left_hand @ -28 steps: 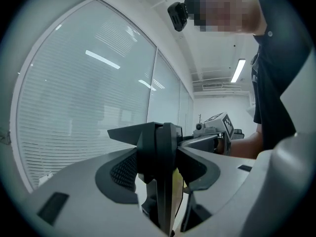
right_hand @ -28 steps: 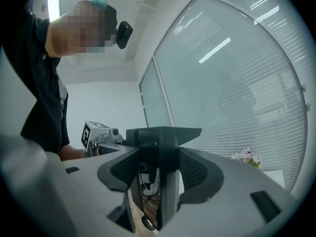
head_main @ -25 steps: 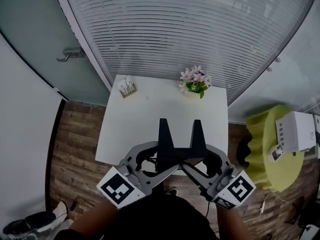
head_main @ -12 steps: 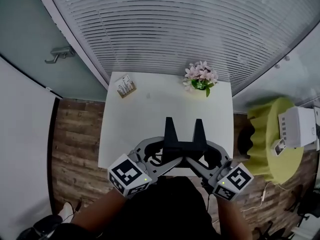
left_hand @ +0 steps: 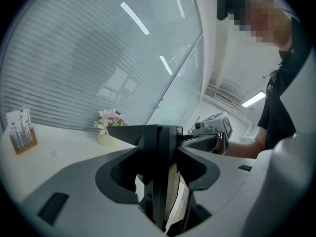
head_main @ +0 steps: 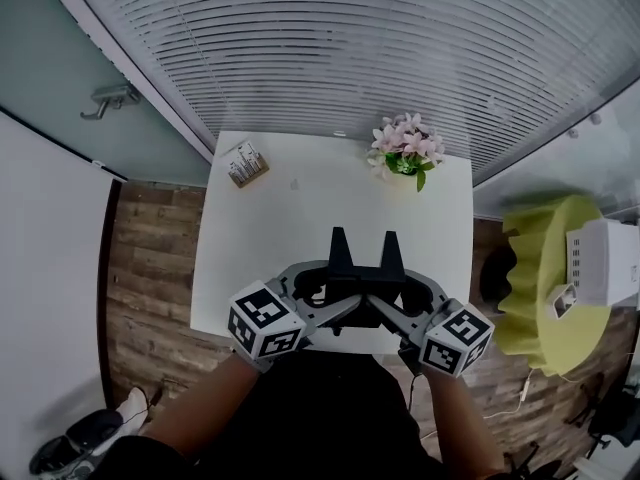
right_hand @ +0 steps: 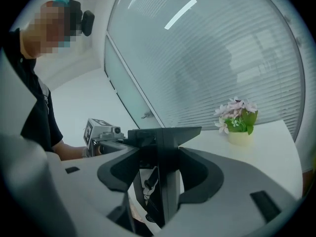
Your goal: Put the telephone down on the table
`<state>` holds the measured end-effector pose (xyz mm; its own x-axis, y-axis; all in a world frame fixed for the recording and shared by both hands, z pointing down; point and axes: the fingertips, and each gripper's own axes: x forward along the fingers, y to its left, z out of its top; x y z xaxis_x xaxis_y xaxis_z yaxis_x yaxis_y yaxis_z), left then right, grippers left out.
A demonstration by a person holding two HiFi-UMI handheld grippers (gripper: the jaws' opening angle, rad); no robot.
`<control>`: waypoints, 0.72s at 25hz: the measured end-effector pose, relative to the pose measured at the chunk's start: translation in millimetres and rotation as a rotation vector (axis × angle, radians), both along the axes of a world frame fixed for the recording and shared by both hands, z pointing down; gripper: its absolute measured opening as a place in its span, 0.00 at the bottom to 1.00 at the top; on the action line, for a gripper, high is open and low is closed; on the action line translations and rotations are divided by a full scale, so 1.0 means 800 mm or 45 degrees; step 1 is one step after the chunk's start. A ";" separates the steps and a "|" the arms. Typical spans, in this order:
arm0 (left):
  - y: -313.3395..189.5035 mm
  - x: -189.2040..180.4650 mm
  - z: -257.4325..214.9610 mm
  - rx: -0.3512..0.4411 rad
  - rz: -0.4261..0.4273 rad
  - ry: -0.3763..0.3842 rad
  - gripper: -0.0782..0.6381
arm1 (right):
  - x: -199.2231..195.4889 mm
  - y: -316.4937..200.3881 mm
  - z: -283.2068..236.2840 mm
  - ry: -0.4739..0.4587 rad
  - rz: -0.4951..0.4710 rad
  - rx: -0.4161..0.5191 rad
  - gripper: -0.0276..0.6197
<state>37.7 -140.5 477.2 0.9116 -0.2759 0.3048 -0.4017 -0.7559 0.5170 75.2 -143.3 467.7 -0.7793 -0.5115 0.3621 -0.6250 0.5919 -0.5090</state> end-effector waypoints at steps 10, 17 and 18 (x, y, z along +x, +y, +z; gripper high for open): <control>-0.041 0.028 0.101 -0.208 -0.005 -0.006 0.45 | 0.029 -0.043 0.102 -0.032 0.011 -0.227 0.45; -0.067 0.039 0.160 -0.306 0.002 -0.023 0.45 | 0.040 -0.070 0.162 -0.034 0.018 -0.340 0.45; -0.071 0.040 0.169 -0.325 0.004 -0.028 0.45 | 0.041 -0.073 0.170 -0.039 0.021 -0.359 0.44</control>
<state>69.8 -197.2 612.0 0.9047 -0.1845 0.3840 -0.4127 -0.6031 0.6826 107.7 -201.7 603.9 -0.7842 -0.4069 0.4684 -0.6154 0.4142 -0.6706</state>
